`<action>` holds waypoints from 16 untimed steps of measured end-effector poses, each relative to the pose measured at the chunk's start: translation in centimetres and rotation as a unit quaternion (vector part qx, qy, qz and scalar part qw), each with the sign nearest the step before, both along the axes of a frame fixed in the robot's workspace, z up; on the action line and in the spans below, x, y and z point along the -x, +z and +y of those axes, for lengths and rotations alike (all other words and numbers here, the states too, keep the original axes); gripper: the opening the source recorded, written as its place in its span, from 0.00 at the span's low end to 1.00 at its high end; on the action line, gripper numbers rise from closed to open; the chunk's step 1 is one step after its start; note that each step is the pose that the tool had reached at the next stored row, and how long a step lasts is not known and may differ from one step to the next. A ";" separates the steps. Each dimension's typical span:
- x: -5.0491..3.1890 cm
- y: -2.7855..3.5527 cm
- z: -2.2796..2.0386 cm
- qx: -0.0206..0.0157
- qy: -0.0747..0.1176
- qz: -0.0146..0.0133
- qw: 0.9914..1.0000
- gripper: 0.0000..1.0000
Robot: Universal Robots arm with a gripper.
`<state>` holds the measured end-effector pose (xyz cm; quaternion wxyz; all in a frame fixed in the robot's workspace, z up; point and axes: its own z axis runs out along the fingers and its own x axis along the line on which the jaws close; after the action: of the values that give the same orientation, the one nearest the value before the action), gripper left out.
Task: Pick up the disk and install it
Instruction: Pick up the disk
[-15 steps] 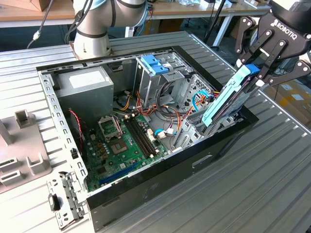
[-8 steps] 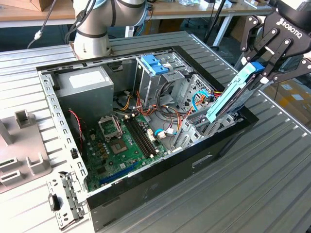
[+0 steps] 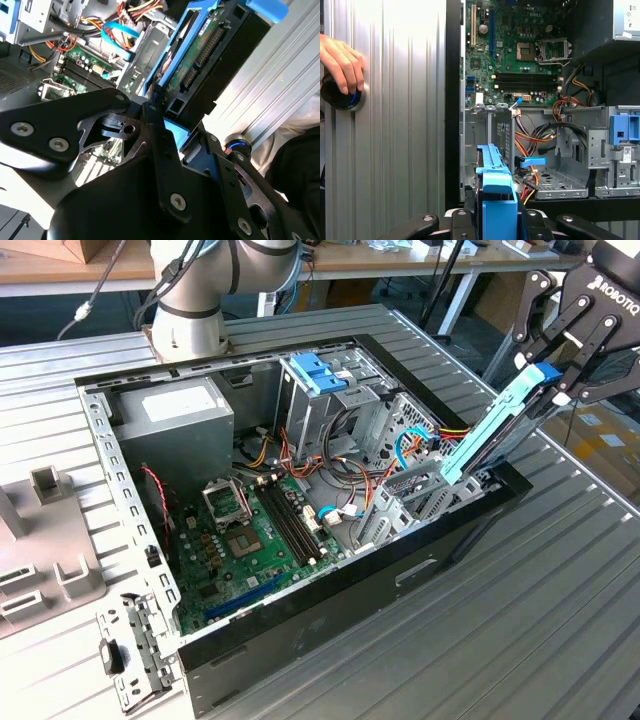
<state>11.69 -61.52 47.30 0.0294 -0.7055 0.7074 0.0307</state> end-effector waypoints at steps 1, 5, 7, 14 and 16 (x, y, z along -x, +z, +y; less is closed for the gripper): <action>-0.21 0.00 0.00 0.000 0.000 0.000 1.000 0.37; -1.49 0.00 0.00 0.000 0.000 0.001 1.000 0.37; -2.04 -0.01 0.00 0.000 0.000 0.001 1.000 0.37; -3.76 0.00 0.00 0.000 0.000 0.002 1.000 0.37; -3.95 0.00 0.00 0.000 0.000 0.002 1.000 0.37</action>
<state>15.64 -61.52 47.30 0.0283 -0.7055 0.7075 0.0318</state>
